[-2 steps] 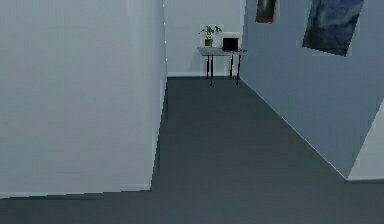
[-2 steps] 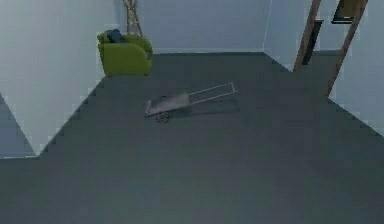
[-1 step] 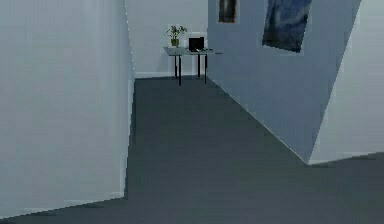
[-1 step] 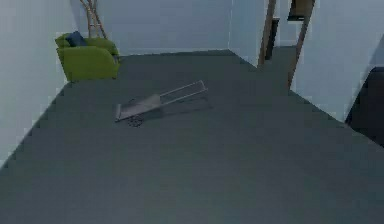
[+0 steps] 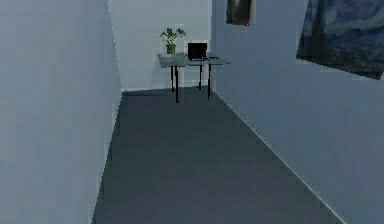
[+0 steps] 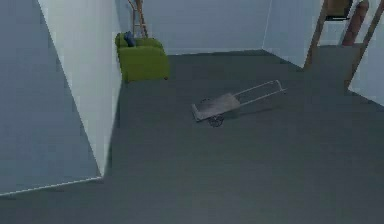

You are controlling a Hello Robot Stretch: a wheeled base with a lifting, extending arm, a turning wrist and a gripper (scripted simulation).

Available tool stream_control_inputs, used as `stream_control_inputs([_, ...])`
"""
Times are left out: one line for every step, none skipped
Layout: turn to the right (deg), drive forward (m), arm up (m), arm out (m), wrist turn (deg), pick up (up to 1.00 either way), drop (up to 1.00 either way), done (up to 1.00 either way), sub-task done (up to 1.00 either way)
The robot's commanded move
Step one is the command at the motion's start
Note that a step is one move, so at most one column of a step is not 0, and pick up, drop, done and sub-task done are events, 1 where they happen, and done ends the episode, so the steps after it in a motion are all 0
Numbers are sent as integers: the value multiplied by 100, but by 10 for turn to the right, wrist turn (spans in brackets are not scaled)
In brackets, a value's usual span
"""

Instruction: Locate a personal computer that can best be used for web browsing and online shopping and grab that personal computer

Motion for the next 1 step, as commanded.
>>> stream_control_inputs([180, 0, 0, 0, 0, 0, 0, 0, 0])
